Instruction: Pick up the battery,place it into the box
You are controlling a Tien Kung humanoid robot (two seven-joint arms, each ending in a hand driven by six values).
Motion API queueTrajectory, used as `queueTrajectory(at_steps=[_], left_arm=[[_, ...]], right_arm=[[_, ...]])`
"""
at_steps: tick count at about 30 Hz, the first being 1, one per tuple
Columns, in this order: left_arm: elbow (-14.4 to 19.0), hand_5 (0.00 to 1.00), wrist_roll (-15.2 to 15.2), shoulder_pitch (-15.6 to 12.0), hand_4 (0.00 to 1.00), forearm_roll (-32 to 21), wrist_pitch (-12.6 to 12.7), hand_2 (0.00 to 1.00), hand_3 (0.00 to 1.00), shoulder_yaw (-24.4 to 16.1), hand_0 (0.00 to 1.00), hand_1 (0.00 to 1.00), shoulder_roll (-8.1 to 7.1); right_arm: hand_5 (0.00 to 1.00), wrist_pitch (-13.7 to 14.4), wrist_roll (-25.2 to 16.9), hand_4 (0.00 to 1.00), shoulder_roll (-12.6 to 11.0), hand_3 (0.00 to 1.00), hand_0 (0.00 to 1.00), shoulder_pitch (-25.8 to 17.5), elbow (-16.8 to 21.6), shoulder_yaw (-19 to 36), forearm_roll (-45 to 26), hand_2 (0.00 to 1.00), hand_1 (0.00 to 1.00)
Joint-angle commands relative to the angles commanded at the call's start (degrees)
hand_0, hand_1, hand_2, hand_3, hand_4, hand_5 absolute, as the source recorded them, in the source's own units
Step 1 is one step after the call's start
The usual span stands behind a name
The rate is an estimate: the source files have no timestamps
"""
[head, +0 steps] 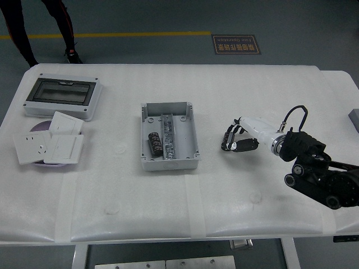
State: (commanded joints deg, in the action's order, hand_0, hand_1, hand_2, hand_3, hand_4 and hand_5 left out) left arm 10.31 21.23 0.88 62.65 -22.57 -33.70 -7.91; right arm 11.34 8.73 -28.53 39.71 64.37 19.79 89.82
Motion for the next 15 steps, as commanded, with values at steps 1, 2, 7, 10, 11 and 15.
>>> queueTrajectory(at_steps=[1, 2, 7, 10, 11, 15], left_arm=[[0.0, 0.002, -0.06, -0.02, 0.185, -0.11, 0.0, 0.469, 0.506, 0.17, 0.728, 0.687, 0.0], [0.0, 0.002, -0.08, -0.04, 0.185, -0.05, -0.02, 0.469, 0.506, 0.18, 0.728, 0.687, 0.01], [0.0, 0.002, -0.14, -0.14, 0.102, 0.03, -0.15, 0.444, 0.503, 0.32, 0.728, 0.683, 0.06], [0.0, 0.002, -0.26, -0.12, 0.102, -0.29, -0.04, 0.444, 0.503, 0.52, 0.728, 0.683, 0.01], [0.0, 0.002, -0.31, -0.1, 0.102, -0.37, 0.01, 0.444, 0.503, 0.56, 0.728, 0.683, -0.02], [0.0, 0.002, -0.37, -0.02, 0.089, -0.48, 0.23, 0.412, 0.496, 0.43, 0.727, 0.68, -0.08]], right_arm=[[0.629, -0.02, -0.1, 0.998, -0.07, 0.775, 0.872, 0.05, 0.03, -0.09, -0.15, 0.647, 0.69], [0.629, -0.03, -0.19, 0.998, -0.12, 0.775, 0.872, 0.08, 0.05, -0.15, -0.31, 0.647, 0.69], [0.681, -0.12, -0.53, 0.998, -0.22, 0.784, 0.883, 0.23, 0.04, -0.56, -0.96, 0.656, 0.696], [0.681, -0.01, -0.67, 0.998, -0.13, 0.784, 0.883, 0.22, -0.14, -0.81, -1.14, 0.656, 0.696], [0.681, 0.05, -0.73, 0.998, -0.09, 0.784, 0.883, 0.18, -0.23, -0.92, -1.21, 0.656, 0.696], [0.697, 0.35, -0.89, 0.998, 0.1, 0.786, 0.883, -0.04, -0.75, -1.37, -1.44, 0.657, 0.697]])
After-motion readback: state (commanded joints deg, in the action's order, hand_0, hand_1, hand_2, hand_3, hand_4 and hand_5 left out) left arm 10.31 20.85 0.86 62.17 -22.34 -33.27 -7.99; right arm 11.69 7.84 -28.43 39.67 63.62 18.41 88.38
